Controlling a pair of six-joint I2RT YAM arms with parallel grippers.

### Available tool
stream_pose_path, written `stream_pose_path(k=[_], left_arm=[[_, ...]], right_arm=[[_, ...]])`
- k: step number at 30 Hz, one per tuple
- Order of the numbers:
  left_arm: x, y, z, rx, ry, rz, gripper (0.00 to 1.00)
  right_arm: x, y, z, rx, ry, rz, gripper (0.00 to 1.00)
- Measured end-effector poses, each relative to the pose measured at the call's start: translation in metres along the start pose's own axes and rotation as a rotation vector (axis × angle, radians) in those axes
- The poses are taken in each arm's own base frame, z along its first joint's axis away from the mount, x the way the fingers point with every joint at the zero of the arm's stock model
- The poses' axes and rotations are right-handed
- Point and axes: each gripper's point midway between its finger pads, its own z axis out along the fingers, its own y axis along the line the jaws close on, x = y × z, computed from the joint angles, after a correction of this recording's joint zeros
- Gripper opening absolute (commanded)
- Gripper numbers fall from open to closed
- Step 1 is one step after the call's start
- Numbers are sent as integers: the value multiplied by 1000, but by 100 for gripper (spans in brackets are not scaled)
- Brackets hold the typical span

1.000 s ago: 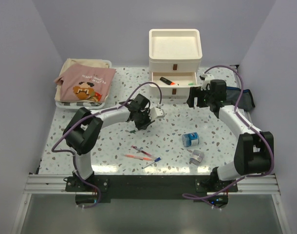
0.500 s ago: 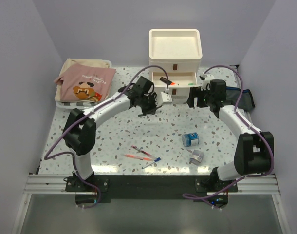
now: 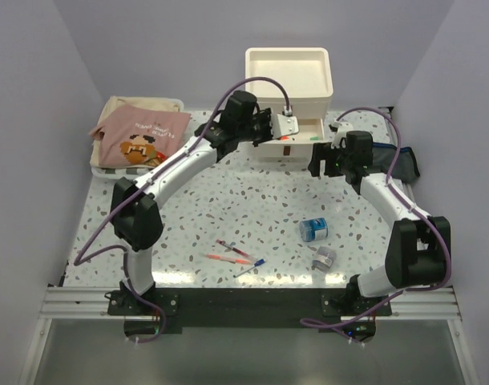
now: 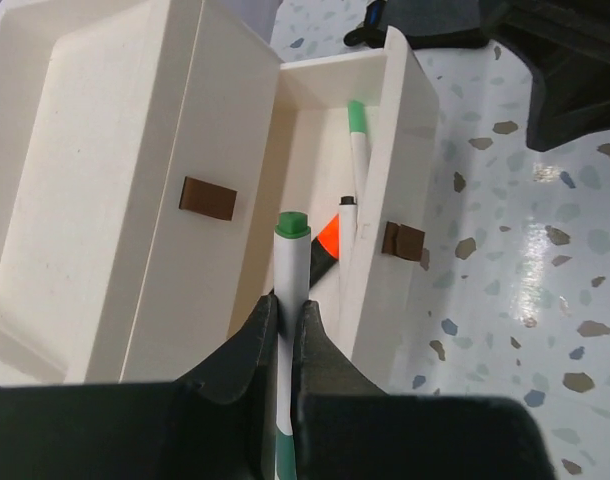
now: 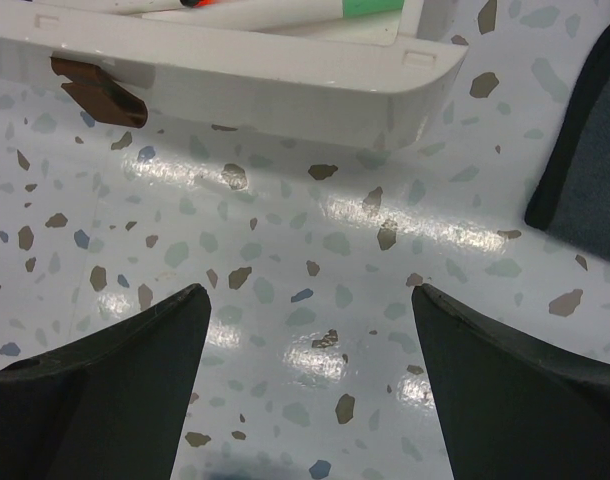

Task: Sort the stationery into containers
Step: Place the pen in the drawer.

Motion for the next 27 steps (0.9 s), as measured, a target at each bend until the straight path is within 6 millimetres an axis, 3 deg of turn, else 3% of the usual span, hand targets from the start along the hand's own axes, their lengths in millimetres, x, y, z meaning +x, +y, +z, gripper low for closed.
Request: stream_pose_path(k=[6,9,10,13,18,23,25,27], left_arm=[[34,7,41,-56,51,70,4],[48,6,56,-72,70,95,23],[50,8,59,-82,71,107,36],[46,19,62,-140,59,132,48],[32,36,60,-226,32,157,52],[20,44,33,-299,42,137,61],[12,50,6,-358,48,104,70],[2,56,-33,-431,50,64,73]], right_arm=[[0,0,0,0,0,0,86],[0,0,0,1,0,1,86],[0,0,0,1,0,1,86],[0,-1,0,2,0,1,86],[0,-2,0,4,-1,3,86],[1,4,-1,-37,6,-19,81],[5,19,-2,-130,18,-76,79],[10,42,-7,-247,38,-197,79]])
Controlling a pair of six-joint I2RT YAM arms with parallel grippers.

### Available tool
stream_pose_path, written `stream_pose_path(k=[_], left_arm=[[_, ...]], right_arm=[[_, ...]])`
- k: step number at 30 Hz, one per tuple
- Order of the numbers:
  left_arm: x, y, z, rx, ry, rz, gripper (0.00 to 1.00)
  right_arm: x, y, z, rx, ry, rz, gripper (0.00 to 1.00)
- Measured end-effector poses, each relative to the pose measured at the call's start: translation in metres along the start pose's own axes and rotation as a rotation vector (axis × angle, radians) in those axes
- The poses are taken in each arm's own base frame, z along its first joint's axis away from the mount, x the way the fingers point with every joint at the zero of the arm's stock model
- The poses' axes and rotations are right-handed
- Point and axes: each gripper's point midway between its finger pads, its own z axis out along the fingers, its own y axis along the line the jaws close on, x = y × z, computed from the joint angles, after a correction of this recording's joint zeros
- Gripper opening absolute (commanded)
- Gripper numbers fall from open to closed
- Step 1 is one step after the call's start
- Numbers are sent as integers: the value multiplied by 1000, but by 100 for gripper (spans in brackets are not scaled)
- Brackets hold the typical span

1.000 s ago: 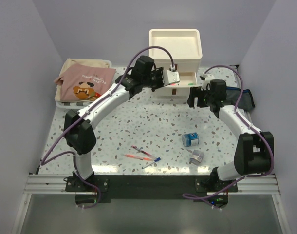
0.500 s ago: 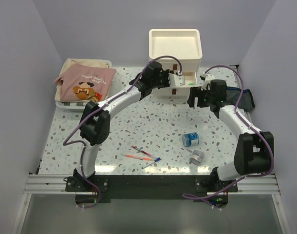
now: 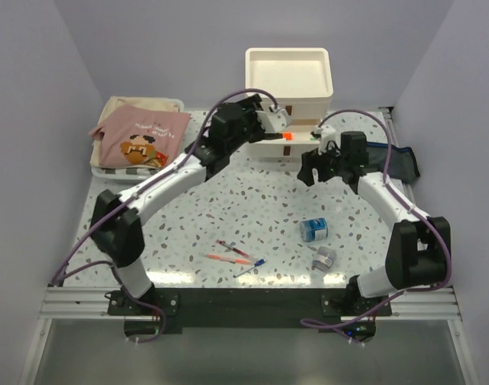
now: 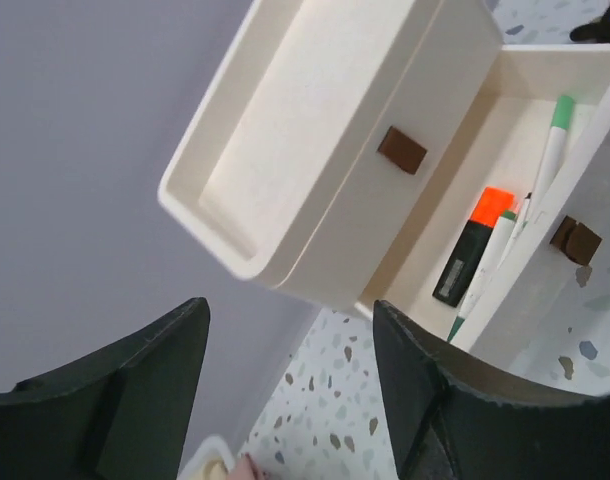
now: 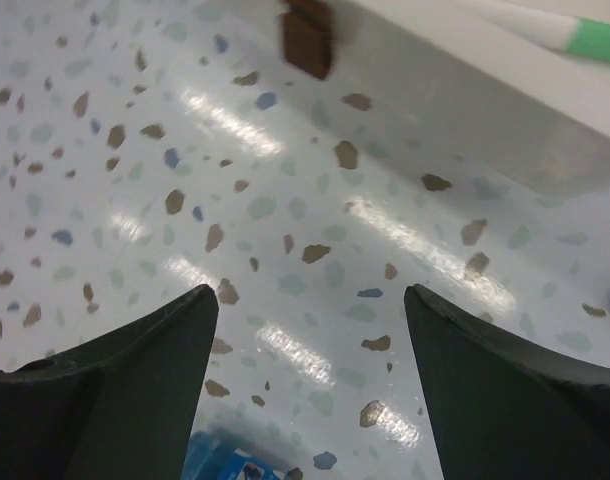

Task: Sort the stationery into containers
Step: Place the pen in the drawer, then move the storage box to the center of the board.

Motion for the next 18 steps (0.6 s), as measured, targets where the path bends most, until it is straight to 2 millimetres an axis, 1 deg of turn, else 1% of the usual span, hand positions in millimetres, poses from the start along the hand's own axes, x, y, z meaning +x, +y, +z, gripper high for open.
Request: stream_pose_path(k=[1,2,3,4,5,6,7,8,9,11,13,14,16,18], left_arm=[[-3,10,-19,-34,1,-26,76],[-4,19,-39,-63,0,-51,78],[-5,26,-55,-81,-2,-71,81],[-4,33,-73,-105,-3,-93,84],[2,37,-92,-123,7,-125,85],[8,39,-104,-134,20,-161,86],[16,39,-111,-133,38,-198,85],[27,35,-116,-117,62,-257,86],[40,31,-118,-100,88,-313,86],[77,18,-121,-58,160,-447,86],[118,-7,-129,-15,264,-561,86],[135,-22,-134,10,314,-604,85],[155,-53,-144,69,393,-665,84],[165,-77,-153,122,449,-703,81]], right_arm=[[0,12,1,-49,6,-51,79],[0,30,2,-110,15,-127,79],[2,49,2,-176,23,-202,78],[5,67,2,-238,31,-274,78],[9,84,1,-296,41,-342,76],[14,101,0,-354,53,-407,74],[19,115,-1,-405,65,-468,73],[24,126,-2,-443,76,-519,72],[32,142,-2,-499,90,-589,72],[47,164,-1,-579,117,-701,69],[62,185,0,-651,139,-794,66],[69,195,0,-686,147,-840,66],[82,214,0,-751,154,-918,65],[94,227,0,-799,162,-969,62]])
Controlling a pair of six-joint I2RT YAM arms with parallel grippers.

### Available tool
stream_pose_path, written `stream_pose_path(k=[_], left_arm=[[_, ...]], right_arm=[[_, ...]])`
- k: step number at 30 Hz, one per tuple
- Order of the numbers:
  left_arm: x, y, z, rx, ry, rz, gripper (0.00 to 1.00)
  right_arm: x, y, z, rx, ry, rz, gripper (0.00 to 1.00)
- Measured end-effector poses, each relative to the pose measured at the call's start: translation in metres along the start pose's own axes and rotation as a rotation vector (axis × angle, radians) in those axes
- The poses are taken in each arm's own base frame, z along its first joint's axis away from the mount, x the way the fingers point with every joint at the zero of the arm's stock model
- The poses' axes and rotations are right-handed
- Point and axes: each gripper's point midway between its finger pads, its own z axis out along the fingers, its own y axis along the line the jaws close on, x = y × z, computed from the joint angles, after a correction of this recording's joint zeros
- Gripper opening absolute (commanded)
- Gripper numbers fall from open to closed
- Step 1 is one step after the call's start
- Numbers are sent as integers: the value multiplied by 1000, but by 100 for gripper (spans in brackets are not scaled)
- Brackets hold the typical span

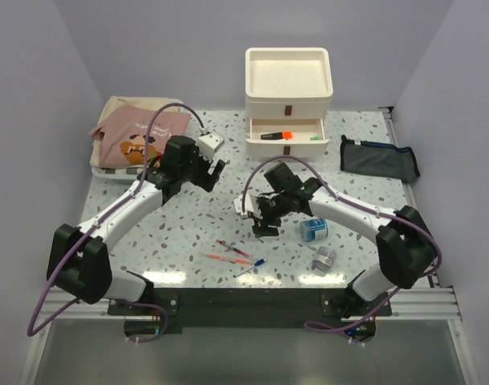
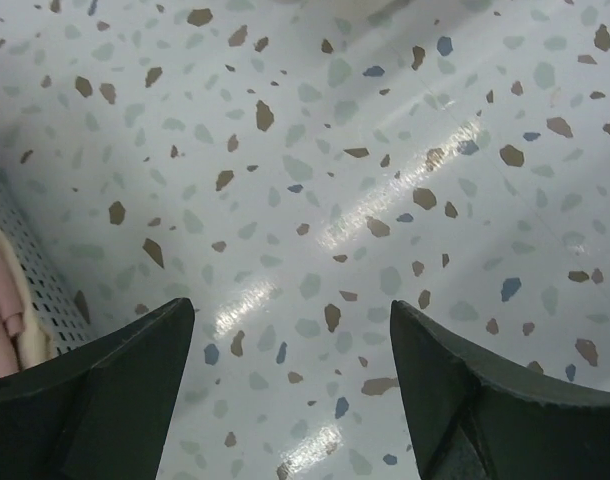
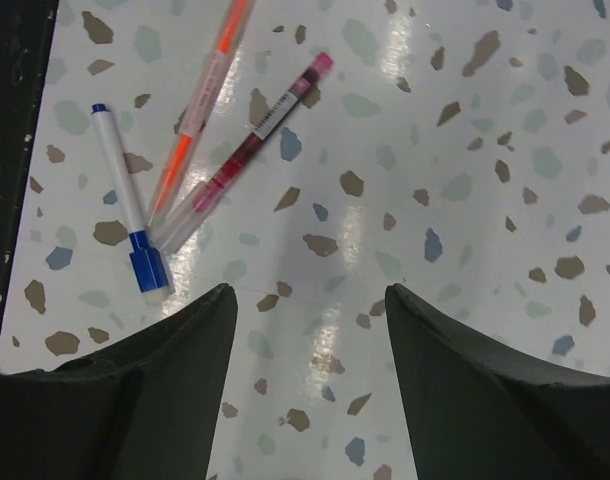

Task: Sort the stationery into containers
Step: Move the storage box to the center of the board.

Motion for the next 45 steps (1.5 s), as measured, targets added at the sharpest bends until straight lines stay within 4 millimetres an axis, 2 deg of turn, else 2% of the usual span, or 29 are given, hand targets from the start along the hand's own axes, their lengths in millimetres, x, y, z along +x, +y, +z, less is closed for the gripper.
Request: stream_pose_path(k=[3,7,11,14,17,18,19,21,24,26,29,34,39,45], left_arm=[[11,-8,-1,37,32,-11,75],[29,-17,-5,78,51,9,74],[56,-27,-13,115,96,33,72],[63,-32,-17,149,105,58,70],[69,-39,-19,187,108,80,70],[72,-41,-19,198,112,86,70],[75,-43,-19,207,118,87,70],[79,-45,-20,220,128,88,70],[79,-47,-20,233,126,87,69],[79,-48,-20,239,124,89,69],[78,-49,-20,244,122,90,69],[79,-51,-18,257,121,90,68],[81,-52,-16,263,126,89,68],[84,-54,-13,274,137,84,68]], right_arm=[[0,8,12,-37,10,-14,58],[5,8,21,-38,23,67,57],[2,-16,21,87,19,198,57],[0,-33,17,168,3,267,54],[5,-51,11,257,7,331,42],[7,-58,8,292,6,359,32],[10,-66,3,333,4,400,26],[20,-91,-13,433,-10,503,13],[46,-144,-53,622,-39,646,0],[64,-171,-79,730,-48,700,0],[81,-198,-108,842,-48,752,0],[87,-218,-113,893,-61,776,0],[96,-224,-107,906,-47,795,0],[96,-232,-109,930,-45,803,0]])
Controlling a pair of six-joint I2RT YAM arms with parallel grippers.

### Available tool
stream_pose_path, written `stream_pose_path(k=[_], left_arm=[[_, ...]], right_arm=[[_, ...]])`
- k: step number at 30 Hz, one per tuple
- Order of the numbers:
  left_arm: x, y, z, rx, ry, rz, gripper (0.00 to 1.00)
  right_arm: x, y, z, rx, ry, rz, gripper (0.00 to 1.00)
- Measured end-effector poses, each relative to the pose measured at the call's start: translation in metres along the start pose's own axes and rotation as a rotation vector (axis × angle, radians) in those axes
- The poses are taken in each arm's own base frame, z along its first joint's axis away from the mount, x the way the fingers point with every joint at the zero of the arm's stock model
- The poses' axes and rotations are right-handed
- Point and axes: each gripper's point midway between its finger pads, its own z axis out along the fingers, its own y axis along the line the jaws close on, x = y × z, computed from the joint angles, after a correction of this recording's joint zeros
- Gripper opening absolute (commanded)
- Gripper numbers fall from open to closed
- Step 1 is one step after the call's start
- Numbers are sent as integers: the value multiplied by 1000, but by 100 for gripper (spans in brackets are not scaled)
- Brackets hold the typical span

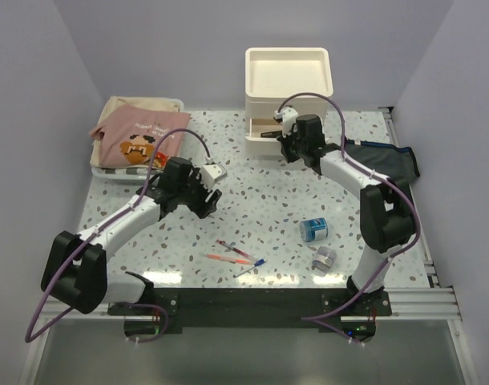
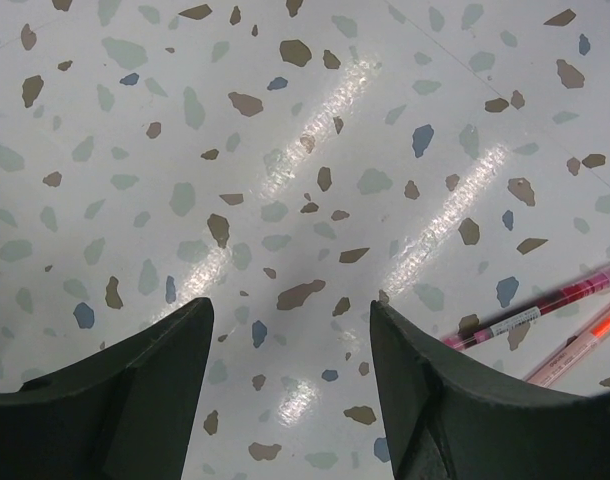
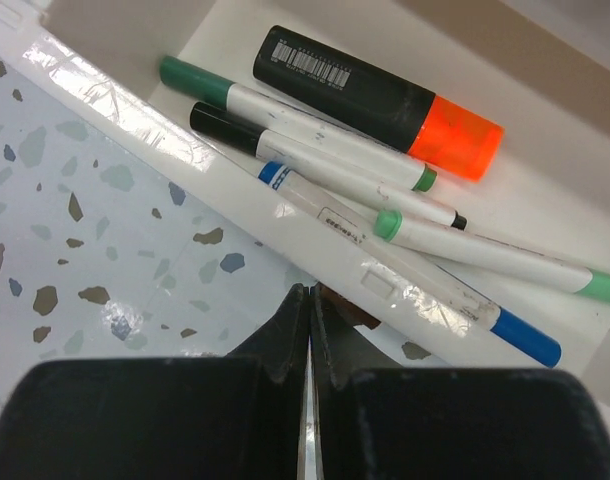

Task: Sort the stationery into containers
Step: Move the storage box to the center of the board.

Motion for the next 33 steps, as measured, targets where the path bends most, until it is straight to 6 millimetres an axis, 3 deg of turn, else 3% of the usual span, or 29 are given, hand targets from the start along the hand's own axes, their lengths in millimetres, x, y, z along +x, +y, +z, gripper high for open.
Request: stream_pose_path(k=[24,33], left_arm=[[6,-1,9,19,25,-10,68],[1,2,13,19,25,-10,68]], right_arm=[[-26,-43,40,165,-57,2,0],[-46,-61,67,225,-115,-4,0]])
